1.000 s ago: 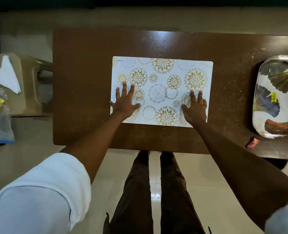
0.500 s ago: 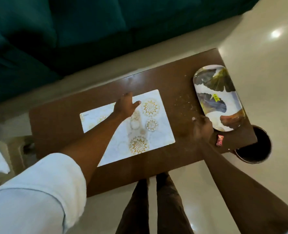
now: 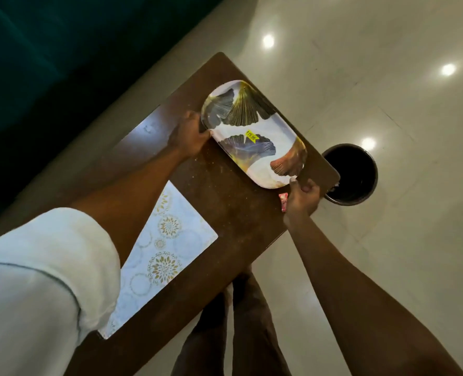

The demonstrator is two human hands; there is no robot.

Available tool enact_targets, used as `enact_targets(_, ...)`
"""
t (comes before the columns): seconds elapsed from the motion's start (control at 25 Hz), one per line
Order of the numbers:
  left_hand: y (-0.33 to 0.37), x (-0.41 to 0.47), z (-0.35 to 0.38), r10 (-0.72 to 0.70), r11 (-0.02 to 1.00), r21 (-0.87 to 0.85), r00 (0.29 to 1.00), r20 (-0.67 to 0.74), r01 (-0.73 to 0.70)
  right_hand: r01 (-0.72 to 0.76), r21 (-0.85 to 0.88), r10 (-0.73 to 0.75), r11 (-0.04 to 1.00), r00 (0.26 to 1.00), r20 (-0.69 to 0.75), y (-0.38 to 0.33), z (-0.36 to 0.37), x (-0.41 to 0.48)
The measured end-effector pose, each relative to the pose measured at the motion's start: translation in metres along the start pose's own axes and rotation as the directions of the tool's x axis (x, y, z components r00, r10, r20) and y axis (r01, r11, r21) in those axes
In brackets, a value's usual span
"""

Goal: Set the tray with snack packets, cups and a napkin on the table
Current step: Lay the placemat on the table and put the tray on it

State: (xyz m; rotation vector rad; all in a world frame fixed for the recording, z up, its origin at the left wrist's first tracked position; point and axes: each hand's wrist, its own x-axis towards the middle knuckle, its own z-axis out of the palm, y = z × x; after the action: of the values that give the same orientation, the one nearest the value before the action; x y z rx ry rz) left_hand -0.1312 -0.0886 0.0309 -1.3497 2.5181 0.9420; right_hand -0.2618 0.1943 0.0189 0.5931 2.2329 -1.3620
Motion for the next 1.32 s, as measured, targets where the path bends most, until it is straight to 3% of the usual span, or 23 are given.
enact_targets(0.32,0.04,0.107,0.026,0.004,1.0,-0.013,1.0,0.008,-0.004,-0.166,0.102,0.165,0.981,0.986,0.022,0.014,0.005,0.05)
enact_targets(0.56,0.03,0.137,0.034,-0.065,0.997,0.029,0.997,-0.03,0.066,-0.248,0.111,0.222,0.962,0.954,0.2,0.013,0.012,0.064)
enact_targets(0.72,0.021,0.141,0.032,-0.099,0.994,0.041,0.993,-0.066,0.102,-0.241,0.084,0.221,0.967,0.956,0.191,0.008,0.014,0.059)
enact_targets(0.88,0.004,0.115,0.018,-0.131,0.991,-0.056,0.985,-0.113,0.126,-0.148,0.04,0.14,0.988,0.977,0.16,-0.001,0.014,0.06)
enact_targets(1.12,-0.059,0.038,-0.019,-0.412,0.894,-0.296,0.876,-0.253,0.335,0.048,-0.078,-0.03,0.996,0.975,0.218,-0.026,0.046,0.025)
enact_targets(1.32,-0.157,-0.074,-0.057,-0.571,0.795,-0.438,0.76,-0.309,0.42,0.265,-0.164,-0.167,0.95,0.877,0.45,-0.022,0.101,-0.032)
